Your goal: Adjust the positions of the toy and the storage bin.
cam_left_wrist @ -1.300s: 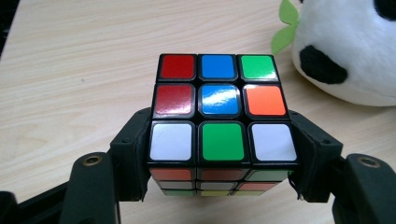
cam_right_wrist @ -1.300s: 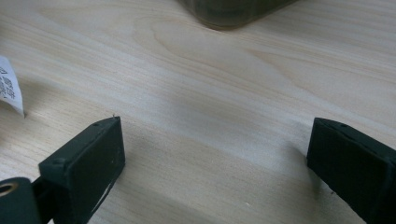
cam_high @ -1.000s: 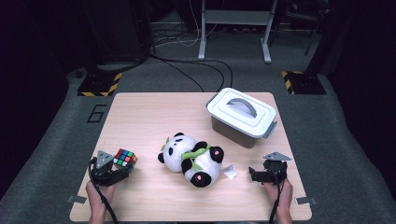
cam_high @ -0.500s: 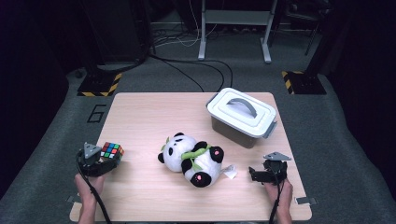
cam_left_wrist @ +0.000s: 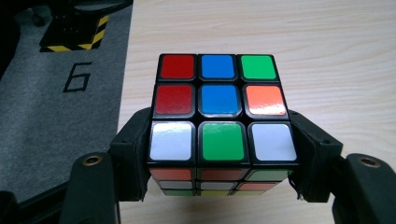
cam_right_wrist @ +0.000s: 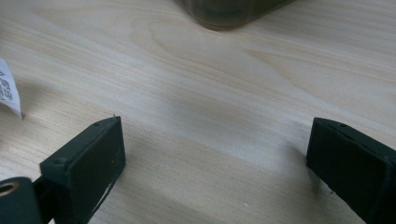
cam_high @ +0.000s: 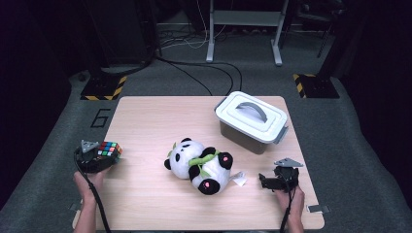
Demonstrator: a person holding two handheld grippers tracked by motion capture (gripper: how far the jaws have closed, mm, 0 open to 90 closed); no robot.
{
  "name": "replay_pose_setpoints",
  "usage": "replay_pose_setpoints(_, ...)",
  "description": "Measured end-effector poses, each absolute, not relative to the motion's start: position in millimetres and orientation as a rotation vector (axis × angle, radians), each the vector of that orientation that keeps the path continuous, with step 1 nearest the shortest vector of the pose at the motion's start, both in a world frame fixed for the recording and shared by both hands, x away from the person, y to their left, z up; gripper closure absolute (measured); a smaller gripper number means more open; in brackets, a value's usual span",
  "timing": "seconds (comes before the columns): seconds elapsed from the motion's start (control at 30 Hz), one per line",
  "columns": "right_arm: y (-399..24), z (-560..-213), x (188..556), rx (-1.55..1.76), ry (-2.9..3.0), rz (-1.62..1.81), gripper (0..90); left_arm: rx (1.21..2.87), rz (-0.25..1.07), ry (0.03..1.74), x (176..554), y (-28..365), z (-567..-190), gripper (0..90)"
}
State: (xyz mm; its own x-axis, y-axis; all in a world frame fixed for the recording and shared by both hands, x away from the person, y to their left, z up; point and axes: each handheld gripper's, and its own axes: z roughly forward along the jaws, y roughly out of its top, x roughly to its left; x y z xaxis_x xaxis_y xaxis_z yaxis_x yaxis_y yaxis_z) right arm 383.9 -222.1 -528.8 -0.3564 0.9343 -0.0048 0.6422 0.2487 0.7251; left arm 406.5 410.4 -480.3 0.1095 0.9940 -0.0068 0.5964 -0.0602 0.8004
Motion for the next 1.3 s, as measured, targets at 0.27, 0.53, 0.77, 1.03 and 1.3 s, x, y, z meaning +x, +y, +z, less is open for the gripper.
replay_pose_setpoints(0.27, -222.1, -528.8, 383.9, 1.435, 2.088, 0.893, 3.8, 1.742, 0.770, 1.594, 422.0, 414.6, -491.4, 34.2)
replay_pose_setpoints(0.53, -222.1, -528.7, 383.9, 1.436, 2.087, 0.892, 3.9, 1.739, 0.763, 1.628, 433.6, 418.4, -505.3, 34.2)
replay_pose_setpoints(0.77, -222.1, -528.7, 383.9, 1.436, 2.087, 0.892, 3.9, 1.748, 0.750, 1.625, 442.1, 424.3, -504.6, 34.1)
replay_pose_setpoints(1.03, -222.1, -528.7, 383.9, 1.436, 2.087, 0.892, 3.9, 1.704, 0.719, 1.635, 438.0, 428.6, -496.9, 16.8)
replay_pose_setpoints(1.3, -222.1, -528.7, 383.9, 1.436, 2.087, 0.892, 3.9, 1.708, 0.753, 1.558, 419.1, 418.1, -470.5, 14.2)
